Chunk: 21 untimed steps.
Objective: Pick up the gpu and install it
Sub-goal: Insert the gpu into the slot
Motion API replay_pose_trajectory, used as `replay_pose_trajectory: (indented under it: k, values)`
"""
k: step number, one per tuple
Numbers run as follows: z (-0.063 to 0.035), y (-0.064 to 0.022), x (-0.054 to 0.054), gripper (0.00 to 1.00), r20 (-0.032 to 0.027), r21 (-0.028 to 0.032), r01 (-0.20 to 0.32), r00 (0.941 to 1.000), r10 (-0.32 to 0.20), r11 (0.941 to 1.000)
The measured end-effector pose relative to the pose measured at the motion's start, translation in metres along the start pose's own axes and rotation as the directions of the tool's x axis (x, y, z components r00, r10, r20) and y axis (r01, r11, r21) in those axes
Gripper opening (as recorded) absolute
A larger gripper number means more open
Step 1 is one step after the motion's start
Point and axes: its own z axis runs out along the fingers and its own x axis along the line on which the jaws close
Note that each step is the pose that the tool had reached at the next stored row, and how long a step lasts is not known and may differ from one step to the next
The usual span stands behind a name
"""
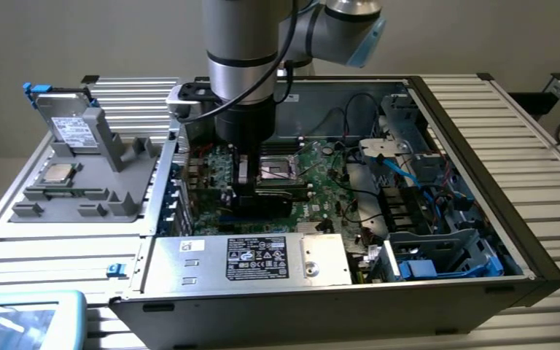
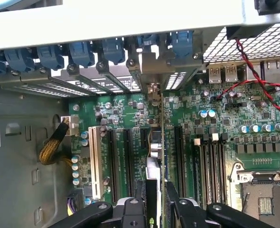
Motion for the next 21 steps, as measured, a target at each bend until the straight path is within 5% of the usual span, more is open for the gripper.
replay_pose_trajectory:
  k: [2, 5, 8, 12, 15, 19, 21]
  values:
    - [0.0000, 0.0000, 0.0001, 0.27, 0.0054, -0.0017, 0.000, 1.0000, 0.000, 1.0000]
    - [0.0001, -0.0002, 0.0007, 0.27, 0.0062, -0.0017, 0.000, 1.0000, 0.000, 1.0000]
    - [0.0003, -0.0004, 0.0041, 0.27, 0.0153, -0.0026, 0.000, 0.9999, 0.000, 1.0000]
    - [0.0003, -0.0004, 0.0041, 0.27, 0.0156, -0.0026, 0.000, 0.9999, 0.000, 1.0000]
    - [0.0007, -0.0005, 0.0045, 0.27, 0.0273, -0.0035, 0.001, 0.9996, -0.001, 1.0000]
    - [0.0007, -0.0005, 0.0047, 0.27, 0.0293, -0.0038, 0.001, 0.9996, 0.000, 1.0000]
    - [0.0009, -0.0007, 0.0065, 0.27, 0.0370, -0.0045, 0.001, 0.9993, -0.001, 1.0000]
